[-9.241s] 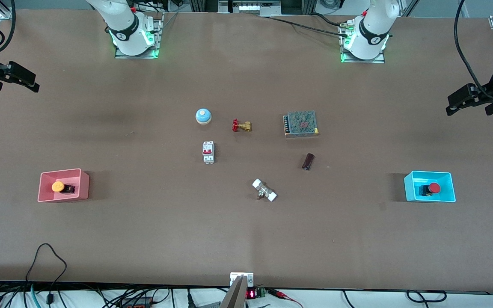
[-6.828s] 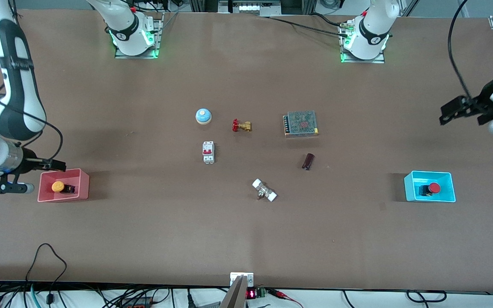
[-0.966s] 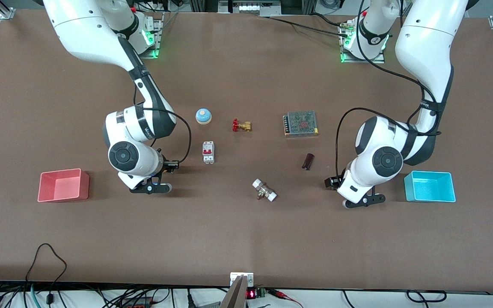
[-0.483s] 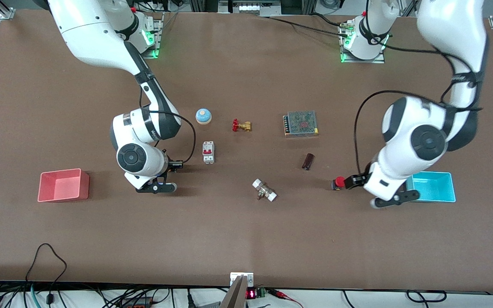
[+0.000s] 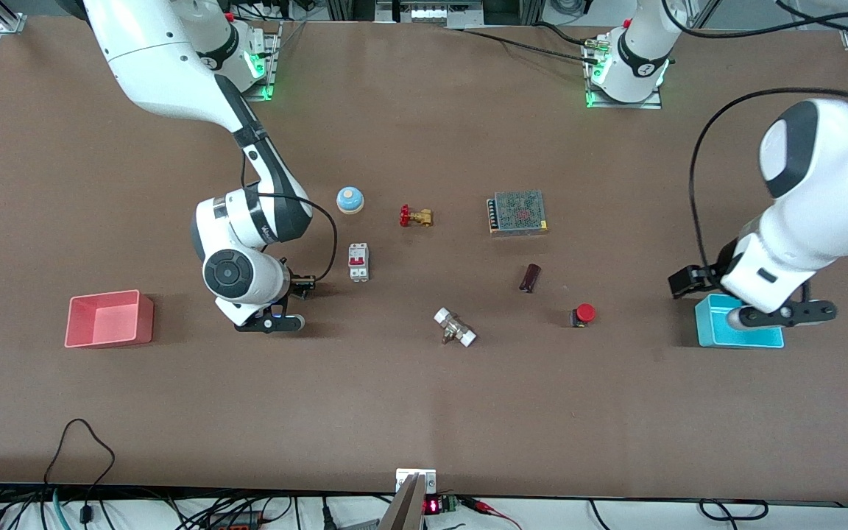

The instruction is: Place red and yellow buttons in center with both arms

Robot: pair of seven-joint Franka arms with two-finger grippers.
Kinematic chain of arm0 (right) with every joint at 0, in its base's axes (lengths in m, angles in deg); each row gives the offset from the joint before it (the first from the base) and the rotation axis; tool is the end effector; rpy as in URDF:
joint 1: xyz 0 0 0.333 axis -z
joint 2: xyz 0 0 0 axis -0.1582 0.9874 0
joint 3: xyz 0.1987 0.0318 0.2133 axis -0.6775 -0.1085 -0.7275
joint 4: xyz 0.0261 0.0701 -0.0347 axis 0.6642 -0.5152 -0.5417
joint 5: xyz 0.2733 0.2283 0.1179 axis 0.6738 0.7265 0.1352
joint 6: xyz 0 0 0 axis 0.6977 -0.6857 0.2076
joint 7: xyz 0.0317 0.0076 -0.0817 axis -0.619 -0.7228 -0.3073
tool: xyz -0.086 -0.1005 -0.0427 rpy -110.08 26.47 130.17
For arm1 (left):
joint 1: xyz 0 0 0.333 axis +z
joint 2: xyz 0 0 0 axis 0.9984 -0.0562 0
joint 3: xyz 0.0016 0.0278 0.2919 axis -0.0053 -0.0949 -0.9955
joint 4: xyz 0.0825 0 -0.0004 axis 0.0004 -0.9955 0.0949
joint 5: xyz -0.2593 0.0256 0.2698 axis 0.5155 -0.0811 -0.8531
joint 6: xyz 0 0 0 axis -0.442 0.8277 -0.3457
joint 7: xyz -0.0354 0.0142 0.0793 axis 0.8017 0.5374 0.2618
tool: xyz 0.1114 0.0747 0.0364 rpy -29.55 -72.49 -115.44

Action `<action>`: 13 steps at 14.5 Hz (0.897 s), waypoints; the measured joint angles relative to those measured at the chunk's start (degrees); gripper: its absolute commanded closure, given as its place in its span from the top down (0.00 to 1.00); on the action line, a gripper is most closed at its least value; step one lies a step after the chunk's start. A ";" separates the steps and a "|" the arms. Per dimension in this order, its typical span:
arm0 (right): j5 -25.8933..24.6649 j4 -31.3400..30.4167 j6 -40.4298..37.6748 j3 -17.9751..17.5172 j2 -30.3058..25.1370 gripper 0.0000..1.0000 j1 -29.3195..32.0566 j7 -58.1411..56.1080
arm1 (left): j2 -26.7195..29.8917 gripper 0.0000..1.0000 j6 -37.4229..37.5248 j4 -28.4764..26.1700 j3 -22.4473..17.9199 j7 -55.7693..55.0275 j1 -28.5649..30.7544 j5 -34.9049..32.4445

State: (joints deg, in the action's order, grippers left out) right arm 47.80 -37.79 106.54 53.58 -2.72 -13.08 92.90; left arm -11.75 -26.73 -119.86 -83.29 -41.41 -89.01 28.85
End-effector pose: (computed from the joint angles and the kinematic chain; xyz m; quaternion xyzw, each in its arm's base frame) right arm 0.6026 0.2337 0.1811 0.9943 0.0117 -0.1032 0.0256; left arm 0.6318 -0.0557 0.4344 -0.9986 -0.0471 -0.0239 0.0055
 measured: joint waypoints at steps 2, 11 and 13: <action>0.00 0.75 0.07 0.32 -0.48 1.00 0.05 0.02 | 1.97 1.00 1.69 -0.02 -0.02 2.33 0.79 0.00; 0.00 2.35 -10.84 4.42 -15.69 1.00 0.21 1.34 | 9.29 1.00 9.48 0.30 -0.07 5.39 2.25 0.00; 0.00 2.32 -13.76 6.10 -19.37 1.00 0.26 1.34 | 9.95 1.00 12.23 1.84 -0.10 5.52 2.38 0.00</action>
State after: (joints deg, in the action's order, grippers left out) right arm 47.80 -35.46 92.78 59.68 -22.10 -12.81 94.24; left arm -1.80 -14.50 -118.02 -83.39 -35.89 -86.63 28.85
